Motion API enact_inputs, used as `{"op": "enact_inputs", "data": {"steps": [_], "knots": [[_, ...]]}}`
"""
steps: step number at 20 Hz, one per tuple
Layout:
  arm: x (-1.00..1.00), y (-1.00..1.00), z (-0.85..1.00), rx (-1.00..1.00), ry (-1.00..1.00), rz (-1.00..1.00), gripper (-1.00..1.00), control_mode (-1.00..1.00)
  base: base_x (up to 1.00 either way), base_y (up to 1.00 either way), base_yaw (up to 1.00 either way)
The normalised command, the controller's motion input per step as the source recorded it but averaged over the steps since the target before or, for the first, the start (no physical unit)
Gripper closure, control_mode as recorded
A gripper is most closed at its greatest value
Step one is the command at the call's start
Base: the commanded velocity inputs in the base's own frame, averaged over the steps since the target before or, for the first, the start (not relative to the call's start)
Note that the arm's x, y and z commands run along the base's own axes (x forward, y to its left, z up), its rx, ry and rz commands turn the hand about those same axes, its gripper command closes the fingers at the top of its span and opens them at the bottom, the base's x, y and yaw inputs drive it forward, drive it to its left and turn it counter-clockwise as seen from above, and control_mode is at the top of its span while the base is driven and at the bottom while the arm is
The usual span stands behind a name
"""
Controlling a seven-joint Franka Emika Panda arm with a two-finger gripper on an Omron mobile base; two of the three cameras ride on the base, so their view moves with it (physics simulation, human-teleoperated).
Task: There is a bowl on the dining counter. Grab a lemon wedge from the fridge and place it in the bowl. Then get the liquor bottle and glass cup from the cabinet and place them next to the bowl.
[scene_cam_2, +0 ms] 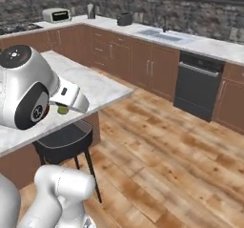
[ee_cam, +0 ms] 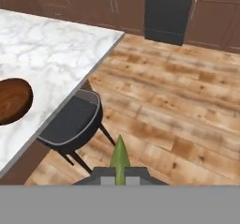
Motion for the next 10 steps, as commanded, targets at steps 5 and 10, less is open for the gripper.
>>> {"op": "enact_inputs", "data": {"steps": [5,10], "knots": [[0.0,0.0,0.0,0.0,0.0,0.0,1.0,1.0,0.58,0.0,0.68],[0.0,0.0,0.0,0.0,0.0,0.0,1.0,1.0,0.51,0.02,0.7]]}}
